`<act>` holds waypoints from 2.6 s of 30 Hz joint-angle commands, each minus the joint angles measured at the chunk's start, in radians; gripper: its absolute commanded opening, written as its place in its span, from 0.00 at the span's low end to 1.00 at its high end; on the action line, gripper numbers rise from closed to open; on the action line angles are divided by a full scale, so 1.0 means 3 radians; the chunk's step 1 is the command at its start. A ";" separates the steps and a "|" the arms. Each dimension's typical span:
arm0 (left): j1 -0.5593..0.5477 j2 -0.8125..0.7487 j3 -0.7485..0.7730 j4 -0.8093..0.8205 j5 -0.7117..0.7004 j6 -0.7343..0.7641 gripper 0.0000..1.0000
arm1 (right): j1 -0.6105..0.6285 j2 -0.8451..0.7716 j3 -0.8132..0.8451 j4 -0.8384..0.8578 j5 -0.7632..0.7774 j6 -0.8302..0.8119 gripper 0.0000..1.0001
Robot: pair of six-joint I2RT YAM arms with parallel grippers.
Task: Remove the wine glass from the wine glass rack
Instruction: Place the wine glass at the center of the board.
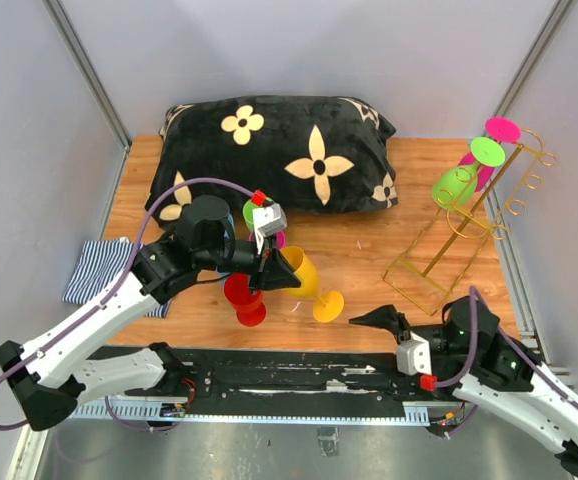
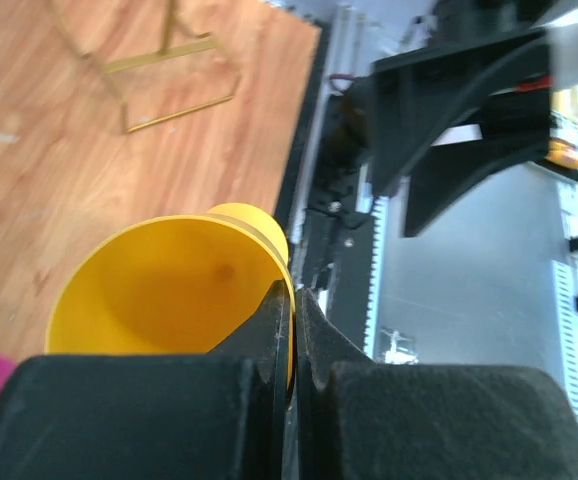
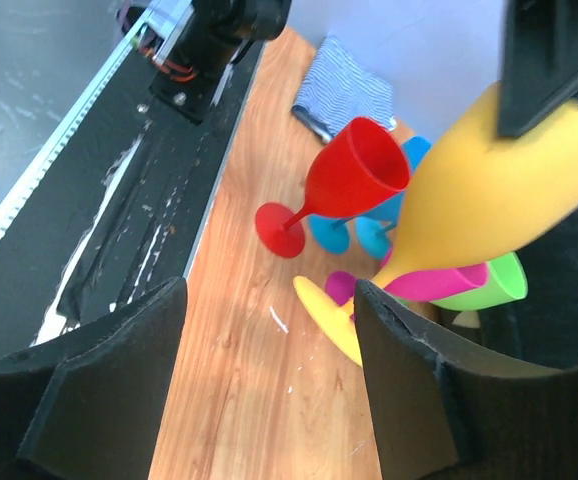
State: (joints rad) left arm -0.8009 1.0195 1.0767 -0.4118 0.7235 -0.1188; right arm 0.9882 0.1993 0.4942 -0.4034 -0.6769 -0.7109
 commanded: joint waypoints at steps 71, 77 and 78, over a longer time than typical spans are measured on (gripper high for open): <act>-0.1156 0.0967 0.0040 -0.0602 -0.3350 -0.0260 0.31 | 0.0077 -0.0562 0.0189 0.0393 0.0595 0.0774 0.88; -0.1157 0.0766 0.0056 -0.0554 -0.3414 -0.0294 0.47 | 0.0076 -0.0521 0.0236 0.0518 0.0748 0.1066 0.92; -0.1155 0.0734 0.0064 -0.0540 -0.3414 -0.0299 0.48 | 0.0076 -0.0499 0.0250 0.0563 0.0849 0.1185 0.93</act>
State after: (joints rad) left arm -1.1370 1.2976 1.0492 -0.5861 -0.2695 -0.1932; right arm 0.9882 0.0444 0.5209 -0.2897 -0.4946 -0.4610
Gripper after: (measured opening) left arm 0.461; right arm 0.917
